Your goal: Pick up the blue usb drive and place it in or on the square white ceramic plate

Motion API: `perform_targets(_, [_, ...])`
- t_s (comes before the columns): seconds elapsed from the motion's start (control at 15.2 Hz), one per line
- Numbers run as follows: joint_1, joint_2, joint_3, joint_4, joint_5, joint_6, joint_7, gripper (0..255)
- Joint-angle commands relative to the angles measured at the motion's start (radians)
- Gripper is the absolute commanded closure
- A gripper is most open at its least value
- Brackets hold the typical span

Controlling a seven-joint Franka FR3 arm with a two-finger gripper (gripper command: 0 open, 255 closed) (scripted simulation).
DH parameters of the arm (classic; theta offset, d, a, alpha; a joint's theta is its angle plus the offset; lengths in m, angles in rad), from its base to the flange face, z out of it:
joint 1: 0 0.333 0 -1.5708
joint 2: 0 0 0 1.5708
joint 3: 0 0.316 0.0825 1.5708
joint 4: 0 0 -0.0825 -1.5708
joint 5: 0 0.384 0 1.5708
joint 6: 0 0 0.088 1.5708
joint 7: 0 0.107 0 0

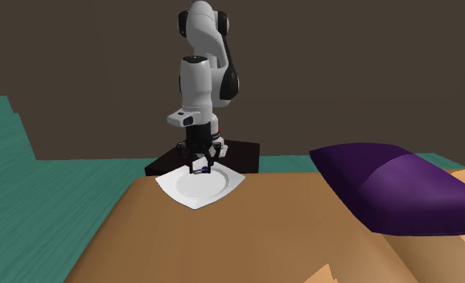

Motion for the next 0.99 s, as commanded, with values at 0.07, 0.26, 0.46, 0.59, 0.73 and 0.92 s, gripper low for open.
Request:
perform_targets(0.07, [0.000, 0.001, 0.000, -0.002, -0.001, 0.003, 0.001, 255])
perform_targets(0.26, [0.000, 0.001, 0.000, -0.002, -0.001, 0.003, 0.001, 255])
perform_targets(0.46, [0.000, 0.001, 0.000, -0.002, -0.001, 0.003, 0.001, 0])
perform_targets(0.59, [0.000, 0.001, 0.000, -0.002, -0.001, 0.003, 0.001, 0])
perform_targets(0.73, [0.001, -0.023, 0.000, 0.010, 0.010, -0.031, -0.007, 0])
perform_targets(0.92, [0.002, -0.083, -0.004, 0.050, 0.033, -0.129, -0.025, 0])
